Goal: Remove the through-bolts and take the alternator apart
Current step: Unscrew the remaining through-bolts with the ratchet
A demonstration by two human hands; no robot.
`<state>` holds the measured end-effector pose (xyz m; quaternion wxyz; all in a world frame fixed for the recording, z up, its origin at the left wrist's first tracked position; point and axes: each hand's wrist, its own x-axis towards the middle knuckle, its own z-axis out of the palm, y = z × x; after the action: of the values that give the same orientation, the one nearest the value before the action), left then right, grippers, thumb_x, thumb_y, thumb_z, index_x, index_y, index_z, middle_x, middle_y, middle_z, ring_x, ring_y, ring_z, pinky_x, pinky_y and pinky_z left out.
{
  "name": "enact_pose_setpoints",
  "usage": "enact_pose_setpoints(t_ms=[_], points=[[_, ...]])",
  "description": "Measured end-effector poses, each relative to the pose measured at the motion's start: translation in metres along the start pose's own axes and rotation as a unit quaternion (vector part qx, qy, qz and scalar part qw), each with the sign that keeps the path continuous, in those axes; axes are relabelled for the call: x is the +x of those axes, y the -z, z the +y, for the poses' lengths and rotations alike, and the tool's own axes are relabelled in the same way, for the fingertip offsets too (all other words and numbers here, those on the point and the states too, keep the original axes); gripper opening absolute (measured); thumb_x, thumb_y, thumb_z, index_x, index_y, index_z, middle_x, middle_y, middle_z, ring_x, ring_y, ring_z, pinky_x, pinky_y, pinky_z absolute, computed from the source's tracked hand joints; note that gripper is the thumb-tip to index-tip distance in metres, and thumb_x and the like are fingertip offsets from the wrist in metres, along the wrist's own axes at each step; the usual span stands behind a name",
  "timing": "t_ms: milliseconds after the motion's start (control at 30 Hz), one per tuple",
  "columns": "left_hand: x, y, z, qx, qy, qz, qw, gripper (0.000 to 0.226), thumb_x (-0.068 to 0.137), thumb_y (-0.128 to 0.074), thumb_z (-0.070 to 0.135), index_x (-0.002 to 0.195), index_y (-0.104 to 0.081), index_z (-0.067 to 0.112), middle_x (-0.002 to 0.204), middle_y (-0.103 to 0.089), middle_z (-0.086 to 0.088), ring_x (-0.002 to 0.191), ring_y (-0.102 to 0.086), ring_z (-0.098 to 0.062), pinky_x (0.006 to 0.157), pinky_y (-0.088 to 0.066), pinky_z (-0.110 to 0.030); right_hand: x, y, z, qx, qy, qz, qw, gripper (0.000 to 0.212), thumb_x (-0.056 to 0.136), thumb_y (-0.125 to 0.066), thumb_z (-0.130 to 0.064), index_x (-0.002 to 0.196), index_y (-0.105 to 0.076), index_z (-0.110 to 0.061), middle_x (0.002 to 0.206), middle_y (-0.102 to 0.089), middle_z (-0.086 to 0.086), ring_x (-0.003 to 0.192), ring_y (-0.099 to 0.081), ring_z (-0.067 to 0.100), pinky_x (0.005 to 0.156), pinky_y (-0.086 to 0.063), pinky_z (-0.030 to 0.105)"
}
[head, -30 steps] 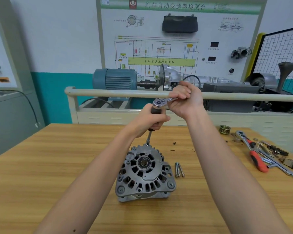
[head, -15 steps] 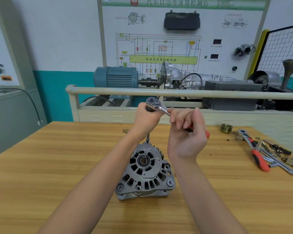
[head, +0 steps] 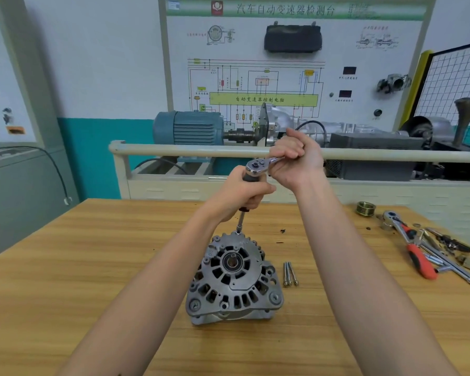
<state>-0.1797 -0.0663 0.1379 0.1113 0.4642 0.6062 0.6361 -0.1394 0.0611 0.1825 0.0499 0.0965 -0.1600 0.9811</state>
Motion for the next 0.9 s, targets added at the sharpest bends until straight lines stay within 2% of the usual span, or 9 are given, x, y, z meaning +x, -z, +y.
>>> enact_pose_setpoints(t_ms=[167, 233, 333, 433, 533, 633, 733, 800, 900], points=[[-0.001, -0.005, -0.004, -0.006, -0.007, 0.098, 0.995, 0.032, 0.068, -0.055, 0.005, 0.045, -0.040, 0.021, 0.040, -0.030, 0.005, 0.036, -0.021, -0.012, 0.042, -0.020, -0.019, -0.035, 0.008, 0.028, -0.002, 0.208, -0.001, 0.978, 0.052, 0.093, -0.040, -0.013, 0.041, -0.036, -0.019, 0.037, -0.027, -0.007, 0.032, -0.028, 0.011, 0.041, -0.037, 0.021], [-0.001, -0.008, -0.006, 0.005, -0.011, 0.158, 0.987, 0.028, 0.070, -0.057, 0.007, 0.050, -0.040, 0.017, 0.039, -0.032, 0.006, 0.037, -0.022, -0.011, 0.042, -0.020, -0.020, -0.055, 0.016, 0.049, -0.043, 0.295, -0.031, 0.954, 0.053, 0.096, -0.037, -0.014, 0.043, -0.039, -0.018, 0.041, -0.030, -0.003, 0.040, -0.033, 0.014, 0.053, -0.043, 0.027], [0.002, -0.015, -0.009, 0.041, -0.023, 0.261, 0.964, 0.042, 0.080, -0.060, 0.001, 0.049, -0.038, 0.018, 0.038, -0.032, 0.011, 0.039, -0.022, -0.006, 0.042, -0.020, -0.022, -0.072, 0.026, 0.075, -0.158, 0.398, -0.101, 0.898, 0.045, 0.093, -0.039, -0.012, 0.049, -0.045, -0.016, 0.048, -0.041, 0.001, 0.053, -0.044, 0.020, 0.072, -0.048, 0.034], [0.002, -0.016, -0.011, 0.050, -0.025, 0.297, 0.953, 0.044, 0.080, -0.056, -0.003, 0.047, -0.036, 0.020, 0.038, -0.032, 0.013, 0.040, -0.023, -0.005, 0.040, -0.021, -0.020, -0.073, 0.029, 0.080, -0.228, 0.442, -0.143, 0.856, 0.041, 0.091, -0.038, -0.008, 0.052, -0.046, -0.014, 0.050, -0.044, 0.004, 0.056, -0.048, 0.023, 0.076, -0.049, 0.036], [-0.003, -0.008, -0.007, 0.037, -0.023, 0.237, 0.971, 0.034, 0.076, -0.060, 0.003, 0.050, -0.042, 0.017, 0.039, -0.036, 0.008, 0.038, -0.027, -0.009, 0.040, -0.025, -0.019, -0.062, 0.022, 0.063, -0.195, 0.384, -0.130, 0.893, 0.048, 0.093, -0.038, -0.011, 0.046, -0.045, -0.018, 0.045, -0.040, 0.000, 0.049, -0.045, 0.019, 0.067, -0.049, 0.032], [-0.009, 0.004, -0.003, 0.052, -0.039, 0.102, 0.993, 0.025, 0.072, -0.061, 0.008, 0.052, -0.047, 0.012, 0.041, -0.041, 0.000, 0.038, -0.034, -0.017, 0.046, -0.031, -0.026, -0.038, 0.013, 0.033, -0.104, 0.231, -0.082, 0.964, 0.051, 0.090, -0.041, -0.015, 0.039, -0.041, -0.018, 0.038, -0.032, -0.004, 0.038, -0.037, 0.014, 0.053, -0.047, 0.025], [-0.008, 0.006, 0.000, 0.062, -0.020, 0.003, 0.998, 0.027, 0.075, -0.061, 0.008, 0.053, -0.047, 0.007, 0.041, -0.043, -0.006, 0.039, -0.036, -0.019, 0.048, -0.033, -0.028, -0.016, 0.005, 0.011, -0.022, 0.072, -0.069, 0.995, 0.043, 0.082, -0.045, -0.015, 0.040, -0.038, -0.016, 0.034, -0.031, -0.007, 0.030, -0.033, 0.009, 0.043, -0.037, 0.016], [-0.003, 0.000, 0.001, 0.048, 0.002, -0.009, 0.999, 0.031, 0.078, -0.060, 0.006, 0.052, -0.043, 0.009, 0.040, -0.038, -0.002, 0.037, -0.030, -0.016, 0.044, -0.027, -0.025, -0.005, 0.005, 0.002, 0.001, 0.021, -0.052, 0.998, 0.045, 0.086, -0.045, -0.014, 0.042, -0.036, -0.016, 0.033, -0.031, -0.008, 0.028, -0.032, 0.008, 0.043, -0.031, 0.015], [0.000, -0.009, -0.005, 0.024, 0.012, 0.024, 0.999, 0.039, 0.083, -0.057, 0.000, 0.051, -0.037, 0.013, 0.041, -0.030, 0.000, 0.035, -0.022, -0.011, 0.041, -0.021, -0.018, -0.003, 0.007, 0.001, 0.017, 0.047, -0.024, 0.998, 0.052, 0.093, -0.041, -0.016, 0.041, -0.035, -0.017, 0.033, -0.029, -0.008, 0.027, -0.030, 0.006, 0.042, -0.028, 0.015]])
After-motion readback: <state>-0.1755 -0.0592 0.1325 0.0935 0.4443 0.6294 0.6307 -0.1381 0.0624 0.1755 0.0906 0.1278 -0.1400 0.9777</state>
